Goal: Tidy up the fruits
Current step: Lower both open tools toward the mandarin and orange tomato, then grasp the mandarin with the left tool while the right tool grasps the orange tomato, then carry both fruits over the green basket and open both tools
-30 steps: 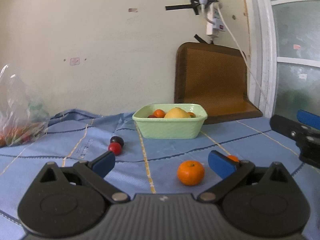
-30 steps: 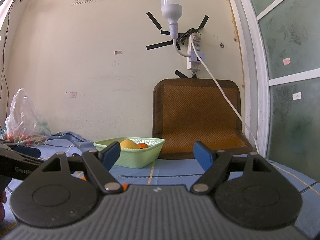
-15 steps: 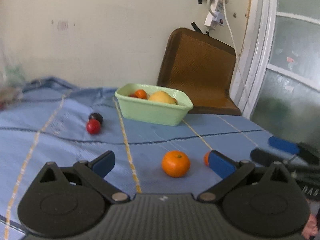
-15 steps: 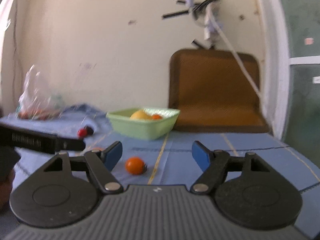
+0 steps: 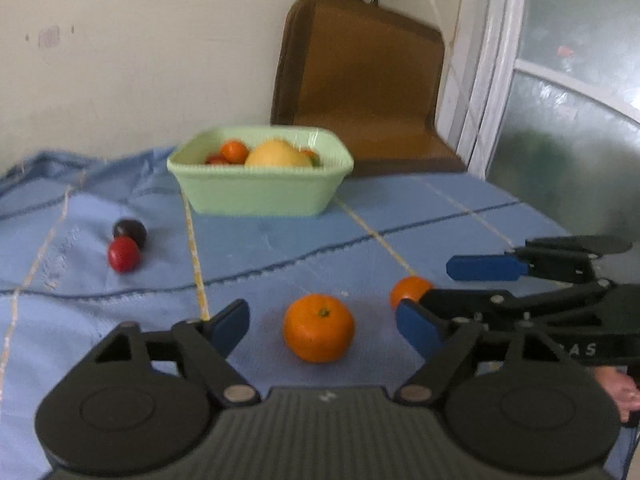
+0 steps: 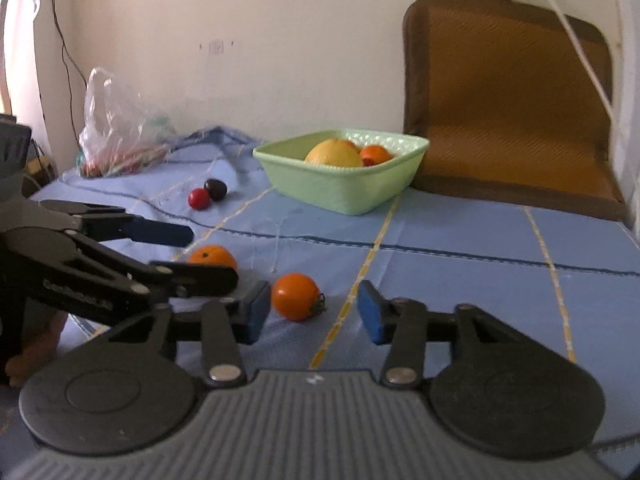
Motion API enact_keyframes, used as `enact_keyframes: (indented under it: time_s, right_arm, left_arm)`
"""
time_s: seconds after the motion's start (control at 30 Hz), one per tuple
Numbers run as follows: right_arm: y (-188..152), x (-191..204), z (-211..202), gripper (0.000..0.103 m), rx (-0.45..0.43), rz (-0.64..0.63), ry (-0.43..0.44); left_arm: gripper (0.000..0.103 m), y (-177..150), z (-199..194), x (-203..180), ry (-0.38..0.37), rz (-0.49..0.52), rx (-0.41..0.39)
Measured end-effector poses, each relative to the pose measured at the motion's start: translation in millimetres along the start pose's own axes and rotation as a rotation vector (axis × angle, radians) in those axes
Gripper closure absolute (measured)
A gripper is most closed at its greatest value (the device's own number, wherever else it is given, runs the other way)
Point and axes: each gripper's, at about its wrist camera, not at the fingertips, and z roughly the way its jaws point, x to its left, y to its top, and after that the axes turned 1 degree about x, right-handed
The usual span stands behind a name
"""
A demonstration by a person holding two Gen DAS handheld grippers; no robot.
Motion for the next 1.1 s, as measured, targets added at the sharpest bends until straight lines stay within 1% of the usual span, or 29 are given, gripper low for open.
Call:
enact_keyframes:
  time_s: [0.03,0.1,0.17,0.2,0.23,0.27,0.3,0.33,0.37,0.47,0.53,0.63,0.77,0.87,1.0,1.03,1.07,1.1]
  right_arm:
    - [0,0,2,0.055,0.01,-0.008,0.0]
    - [2,-2,5,0.055,0.018,-0.006,0.035]
    - [3,-1,9,0.055,0.029,-0.021,0.06]
    - [3,-1,10,0.055,0.035,-0.035,0.066]
    - [3,0,13,0.056,0.045,-0.045,0.074]
    - [2,2,16,0.057,0.061,-0.051,0.088]
    - [1,3,18,0.058,0.072,-0.054,0.096]
    - [0,5,19,0.061,0.062,-0.07,0.089]
    - [0,6,19,0.071,0.059,-0.082,0.08]
    - [5,2,19,0.071,0.036,-0.064,0.068]
    - [14,-1,19,0.071,0.0,-0.055,0.05]
    - [34,-7,21,0.071,-0.062,-0.042,0.033]
    - [66,-19,38,0.071,-0.143,-0.022,0.011]
    - [85,-33,62,0.071,-0.154,0.007,-0.013]
    - [97,-54,97,0.071,-0.122,0.071,-0.033]
    - [97,-58,103,0.071,-0.116,0.08,-0.037]
    - [98,-62,107,0.071,-0.112,0.087,-0.04]
    - [98,-65,112,0.07,-0.107,0.091,-0.039]
  left_arm:
    - [0.024,0,2,3,0.001,-0.017,0.012]
    - [0.027,0,3,9,-0.004,-0.039,0.026]
    - [0.035,-1,2,9,-0.001,-0.03,0.025]
    - [0.043,-2,1,9,0.005,-0.021,0.025]
    - [0.047,-2,1,9,0.008,-0.013,0.025]
    - [0.05,-2,-1,11,-0.009,-0.014,0.025]
    - [0.058,-2,-2,12,-0.029,-0.02,0.026]
    - [0.065,-2,-2,14,-0.058,-0.028,0.031]
    - [0.065,-1,-2,13,-0.066,-0.034,0.033]
    - [0.065,7,0,13,-0.073,-0.035,0.035]
    - [0.065,16,2,17,-0.083,-0.044,0.023]
    - [0.065,45,4,26,-0.067,-0.061,-0.025]
    - [0.065,90,23,44,-0.037,-0.092,-0.07]
    - [0.065,114,49,59,-0.014,-0.133,-0.051]
    - [0.065,131,81,79,-0.012,-0.21,-0.006]
    - [0.06,132,88,83,-0.009,-0.226,0.0]
    - [0.057,133,91,85,-0.011,-0.242,-0.007]
    - [0.049,134,93,88,-0.011,-0.251,-0.007]
